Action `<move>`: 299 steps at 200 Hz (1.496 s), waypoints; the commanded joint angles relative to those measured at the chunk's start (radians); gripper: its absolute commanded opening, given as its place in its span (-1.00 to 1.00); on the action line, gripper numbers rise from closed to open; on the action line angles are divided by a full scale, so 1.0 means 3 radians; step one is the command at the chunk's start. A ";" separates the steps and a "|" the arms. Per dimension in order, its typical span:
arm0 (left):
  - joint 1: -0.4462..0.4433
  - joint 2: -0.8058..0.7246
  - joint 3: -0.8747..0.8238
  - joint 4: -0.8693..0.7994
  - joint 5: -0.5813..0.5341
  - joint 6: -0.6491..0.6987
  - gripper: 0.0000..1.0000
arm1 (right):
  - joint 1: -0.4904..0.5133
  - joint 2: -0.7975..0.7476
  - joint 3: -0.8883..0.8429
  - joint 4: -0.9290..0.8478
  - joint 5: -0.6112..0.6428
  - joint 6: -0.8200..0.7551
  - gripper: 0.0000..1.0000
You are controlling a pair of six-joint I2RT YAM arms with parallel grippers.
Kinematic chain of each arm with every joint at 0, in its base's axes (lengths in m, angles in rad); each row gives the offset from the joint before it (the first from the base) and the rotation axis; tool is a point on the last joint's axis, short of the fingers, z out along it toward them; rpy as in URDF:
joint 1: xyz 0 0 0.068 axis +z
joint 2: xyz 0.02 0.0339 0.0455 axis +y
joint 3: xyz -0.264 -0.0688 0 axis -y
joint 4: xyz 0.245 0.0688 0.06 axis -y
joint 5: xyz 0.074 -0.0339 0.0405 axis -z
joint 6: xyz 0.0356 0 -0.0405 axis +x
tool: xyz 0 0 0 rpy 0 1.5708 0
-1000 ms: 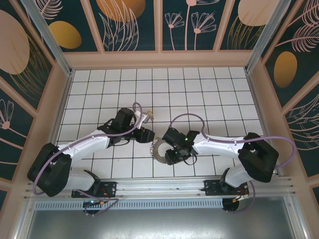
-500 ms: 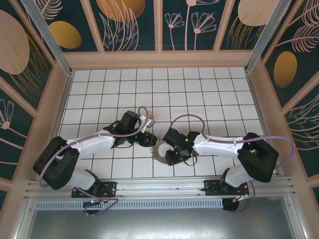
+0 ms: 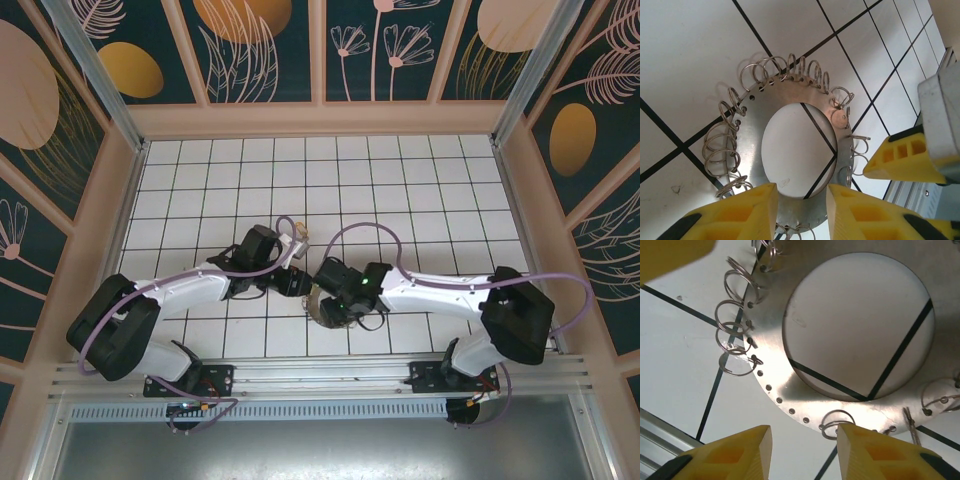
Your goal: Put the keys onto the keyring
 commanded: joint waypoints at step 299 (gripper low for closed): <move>-0.0026 -0.0092 -0.0099 0.0103 0.0000 -0.0073 -0.48 | 0.0342 0.0324 0.0039 -0.0602 0.0701 0.0819 -0.66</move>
